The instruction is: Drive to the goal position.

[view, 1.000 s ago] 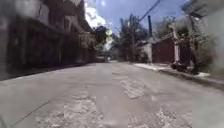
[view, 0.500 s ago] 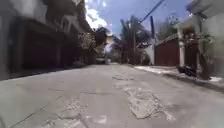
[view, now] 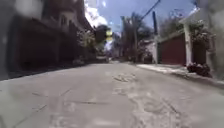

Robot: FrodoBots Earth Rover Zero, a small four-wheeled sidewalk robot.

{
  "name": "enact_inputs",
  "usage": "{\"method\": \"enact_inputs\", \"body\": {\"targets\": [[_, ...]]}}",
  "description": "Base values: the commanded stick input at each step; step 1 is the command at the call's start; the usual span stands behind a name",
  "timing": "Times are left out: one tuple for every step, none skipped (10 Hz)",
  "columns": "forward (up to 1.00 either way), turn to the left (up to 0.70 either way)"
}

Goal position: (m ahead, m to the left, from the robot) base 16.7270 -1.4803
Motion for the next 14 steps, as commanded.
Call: {"method": "enact_inputs", "body": {"targets": [[0.98, 0.00], [0.98, 0.00], [0.98, 0.00], [0.98, 0.00], [0.98, 0.00], [0.98, 0.00], [0.98, 0.00], [0.98, 0.00], [0.98, 0.00], [0.98, 0.00], [0.98, 0.00], [0.98, 0.00], [0.98, 0.00], [0.98, 0.00]]}}
